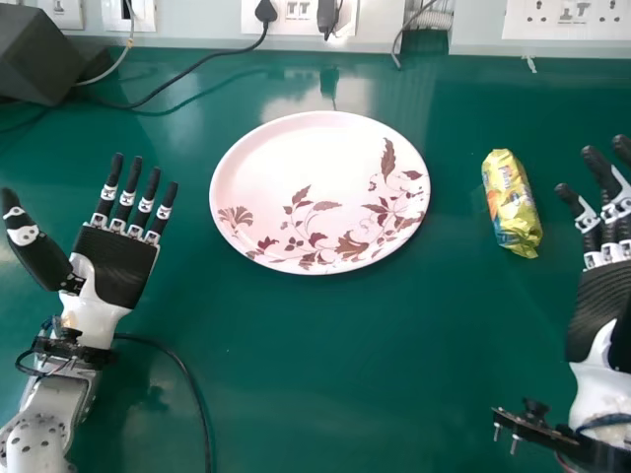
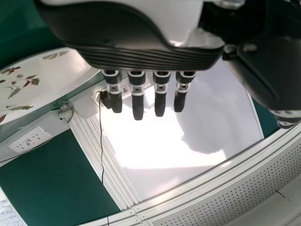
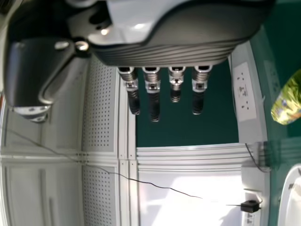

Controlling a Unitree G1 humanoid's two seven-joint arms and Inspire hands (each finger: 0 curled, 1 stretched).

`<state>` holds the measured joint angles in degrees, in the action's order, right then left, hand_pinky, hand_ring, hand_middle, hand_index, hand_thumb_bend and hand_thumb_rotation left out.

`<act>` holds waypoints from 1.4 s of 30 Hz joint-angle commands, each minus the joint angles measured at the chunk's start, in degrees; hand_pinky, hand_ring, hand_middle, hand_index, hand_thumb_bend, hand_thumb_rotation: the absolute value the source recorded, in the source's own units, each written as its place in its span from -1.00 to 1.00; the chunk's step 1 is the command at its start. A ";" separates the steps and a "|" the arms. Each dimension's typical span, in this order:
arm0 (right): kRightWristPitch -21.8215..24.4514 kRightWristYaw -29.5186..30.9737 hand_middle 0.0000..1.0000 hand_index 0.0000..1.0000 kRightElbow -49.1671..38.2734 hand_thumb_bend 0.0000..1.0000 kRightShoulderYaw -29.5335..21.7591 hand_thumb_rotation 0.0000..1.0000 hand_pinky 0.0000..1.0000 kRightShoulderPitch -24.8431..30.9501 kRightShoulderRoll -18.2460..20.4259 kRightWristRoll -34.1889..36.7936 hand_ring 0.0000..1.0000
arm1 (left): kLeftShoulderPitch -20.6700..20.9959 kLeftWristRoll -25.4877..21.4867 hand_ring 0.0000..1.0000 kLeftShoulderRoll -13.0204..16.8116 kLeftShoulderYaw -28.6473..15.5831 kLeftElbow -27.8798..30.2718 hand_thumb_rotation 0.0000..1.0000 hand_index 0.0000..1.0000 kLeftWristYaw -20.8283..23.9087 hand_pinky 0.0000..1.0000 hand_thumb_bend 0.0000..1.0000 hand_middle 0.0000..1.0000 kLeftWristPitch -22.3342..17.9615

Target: Pick up biscuit and place it in the plate

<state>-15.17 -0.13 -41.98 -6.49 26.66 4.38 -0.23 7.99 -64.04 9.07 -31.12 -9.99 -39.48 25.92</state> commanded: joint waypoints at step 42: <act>24.60 4.38 0.76 0.87 -17.84 0.78 9.81 0.63 0.78 -5.08 1.15 -57.18 0.81 | 5.13 3.73 0.65 0.64 0.05 -8.81 0.76 0.96 -4.68 0.25 1.00 0.85 -0.56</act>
<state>8.99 3.61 -58.73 3.02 22.70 4.04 -56.00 14.43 -60.92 10.16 -31.10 -17.04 -43.40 25.22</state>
